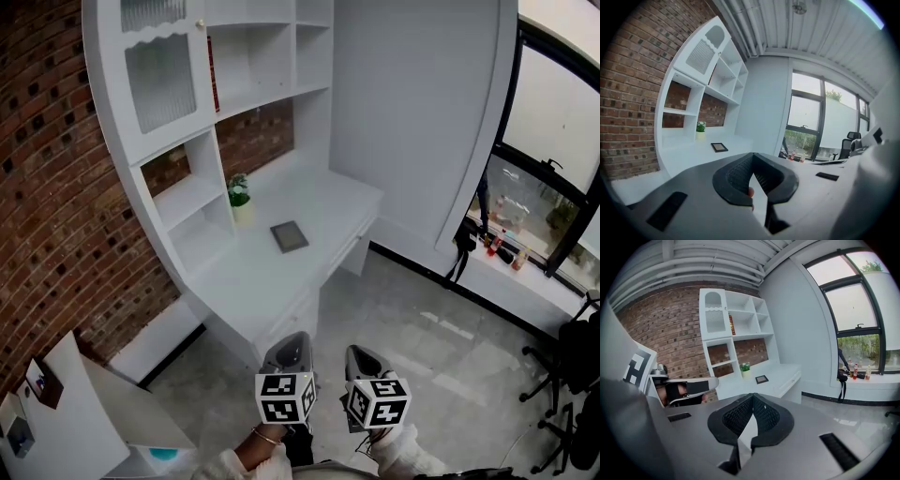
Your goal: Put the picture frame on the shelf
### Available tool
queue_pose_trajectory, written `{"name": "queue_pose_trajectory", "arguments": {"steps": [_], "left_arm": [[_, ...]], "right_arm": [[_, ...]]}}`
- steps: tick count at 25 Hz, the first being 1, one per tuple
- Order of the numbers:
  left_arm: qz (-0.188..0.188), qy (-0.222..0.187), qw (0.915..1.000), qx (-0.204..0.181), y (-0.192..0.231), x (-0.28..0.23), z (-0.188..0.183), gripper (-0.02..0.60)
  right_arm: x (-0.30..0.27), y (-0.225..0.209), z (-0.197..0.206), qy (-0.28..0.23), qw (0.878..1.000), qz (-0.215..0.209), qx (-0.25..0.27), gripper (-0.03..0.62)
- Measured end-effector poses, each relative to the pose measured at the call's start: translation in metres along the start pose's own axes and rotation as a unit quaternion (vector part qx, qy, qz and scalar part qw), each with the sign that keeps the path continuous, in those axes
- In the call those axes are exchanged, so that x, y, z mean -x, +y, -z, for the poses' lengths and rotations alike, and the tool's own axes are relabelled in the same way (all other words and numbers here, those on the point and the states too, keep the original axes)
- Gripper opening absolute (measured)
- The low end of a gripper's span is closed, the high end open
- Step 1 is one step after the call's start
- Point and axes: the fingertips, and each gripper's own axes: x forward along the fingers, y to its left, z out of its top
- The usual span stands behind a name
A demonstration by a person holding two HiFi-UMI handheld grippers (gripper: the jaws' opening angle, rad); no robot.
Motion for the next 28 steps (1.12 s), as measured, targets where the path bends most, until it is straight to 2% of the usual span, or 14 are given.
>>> {"name": "queue_pose_trajectory", "arguments": {"steps": [9, 22, 28], "left_arm": [[-0.001, 0.007, 0.9999, -0.007, 0.038, -0.080, -0.032, 0.005], [-0.026, -0.005, 0.9996, -0.004, 0.122, -0.176, -0.082, 0.005], [-0.036, 0.000, 0.9993, 0.008, 0.149, -0.204, -0.084, 0.005]], "right_arm": [[-0.087, -0.014, -0.041, 0.005, 1.000, -0.003, -0.005, 0.023], [-0.222, -0.009, -0.093, 0.012, 0.999, -0.032, 0.005, 0.023], [-0.261, -0.005, -0.097, 0.027, 0.999, -0.039, 0.013, 0.023]]}}
